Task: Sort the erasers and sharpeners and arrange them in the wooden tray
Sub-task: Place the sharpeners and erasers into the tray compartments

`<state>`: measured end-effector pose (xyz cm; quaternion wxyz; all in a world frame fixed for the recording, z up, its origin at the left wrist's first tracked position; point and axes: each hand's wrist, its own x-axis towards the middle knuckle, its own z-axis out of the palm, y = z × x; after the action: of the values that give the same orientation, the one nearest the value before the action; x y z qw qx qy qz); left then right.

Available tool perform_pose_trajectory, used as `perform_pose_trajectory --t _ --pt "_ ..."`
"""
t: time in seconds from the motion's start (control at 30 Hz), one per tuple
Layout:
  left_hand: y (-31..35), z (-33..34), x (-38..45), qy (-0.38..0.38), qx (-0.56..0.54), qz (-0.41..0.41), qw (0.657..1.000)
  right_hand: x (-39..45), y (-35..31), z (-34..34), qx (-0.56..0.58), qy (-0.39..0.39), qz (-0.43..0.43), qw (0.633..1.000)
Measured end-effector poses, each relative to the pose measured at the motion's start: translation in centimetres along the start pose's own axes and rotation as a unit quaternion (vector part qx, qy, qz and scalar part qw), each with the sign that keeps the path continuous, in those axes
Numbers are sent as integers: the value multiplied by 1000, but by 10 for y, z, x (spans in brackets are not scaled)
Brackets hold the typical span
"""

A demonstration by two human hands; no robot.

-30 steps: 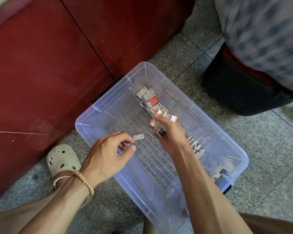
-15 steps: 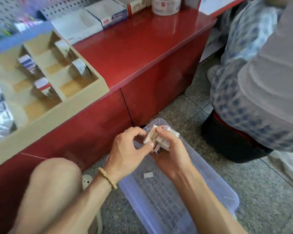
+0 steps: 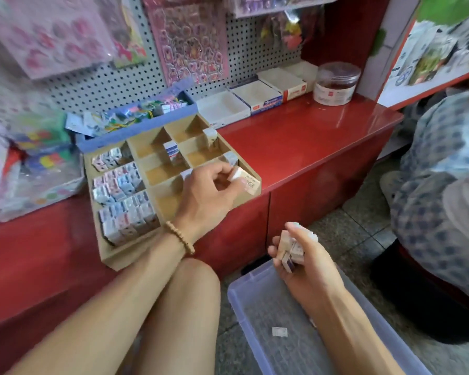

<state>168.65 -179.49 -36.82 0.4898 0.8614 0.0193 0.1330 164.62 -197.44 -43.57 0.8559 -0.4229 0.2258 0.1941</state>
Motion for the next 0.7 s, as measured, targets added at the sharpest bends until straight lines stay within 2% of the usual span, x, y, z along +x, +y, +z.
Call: perform_pose_trajectory --t 0.1,0.2,0.33,0.7 --pt "-9 -31 42 25 79 21 996 -1 -7 15 -19 8 -20 1000" --pt "-18 -50 83 29 182 36 982 0 -24 30 11 7 -38 999" --pt "-27 -52 126 -23 300 32 953 4 -43 44 40 1 -51 998" --pt "-58 -33 179 -75 399 80 910 23 -40 55 11 30 -63 997"
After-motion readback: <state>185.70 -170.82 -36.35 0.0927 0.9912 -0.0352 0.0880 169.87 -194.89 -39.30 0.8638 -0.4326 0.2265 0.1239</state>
